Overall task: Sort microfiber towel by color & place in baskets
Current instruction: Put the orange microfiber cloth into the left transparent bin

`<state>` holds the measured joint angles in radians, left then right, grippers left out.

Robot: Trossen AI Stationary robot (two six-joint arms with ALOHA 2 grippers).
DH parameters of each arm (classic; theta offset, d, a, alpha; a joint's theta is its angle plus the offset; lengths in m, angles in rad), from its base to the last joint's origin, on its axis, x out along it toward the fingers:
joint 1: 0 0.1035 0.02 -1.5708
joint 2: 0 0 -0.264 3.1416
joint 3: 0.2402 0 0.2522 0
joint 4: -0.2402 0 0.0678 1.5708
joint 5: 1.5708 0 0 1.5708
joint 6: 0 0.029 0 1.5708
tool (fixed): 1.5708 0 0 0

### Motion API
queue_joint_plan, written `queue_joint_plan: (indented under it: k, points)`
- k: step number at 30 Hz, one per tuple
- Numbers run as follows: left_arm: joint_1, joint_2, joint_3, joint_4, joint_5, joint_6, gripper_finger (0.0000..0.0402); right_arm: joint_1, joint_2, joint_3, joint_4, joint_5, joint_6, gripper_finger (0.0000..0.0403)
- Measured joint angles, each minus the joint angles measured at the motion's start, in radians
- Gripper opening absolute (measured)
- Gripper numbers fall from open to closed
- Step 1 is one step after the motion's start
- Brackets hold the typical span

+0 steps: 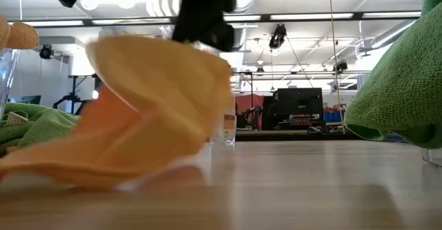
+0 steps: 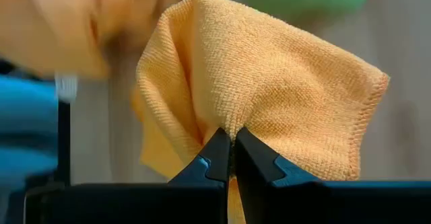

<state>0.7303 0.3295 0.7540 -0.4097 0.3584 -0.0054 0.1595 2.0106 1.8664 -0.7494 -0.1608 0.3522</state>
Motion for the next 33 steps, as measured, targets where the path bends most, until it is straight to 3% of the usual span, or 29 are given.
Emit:
queue_joint_plan:
  k: [8, 16, 24, 33]
  points:
    - [0.000, -0.061, 0.000, -0.015, -0.009, 0.011, 0.0185, -0.082, 0.000, 0.176, -0.002, 0.184, -0.053, 0.0009]
    - [0.000, -0.081, 0.000, -0.018, -0.012, 0.030, 0.0185, -0.106, 0.000, 0.245, 0.005, 0.319, -0.074, 0.0009]
    - [0.000, -0.064, 0.000, -0.017, -0.131, 0.078, 0.0185, -0.105, 0.000, 0.247, 0.065, 0.258, -0.082, 0.0009]
    - [0.000, -0.033, 0.000, -0.012, -0.141, 0.075, 0.0185, -0.066, 0.009, 0.246, 0.125, 0.256, -0.094, 0.0009]
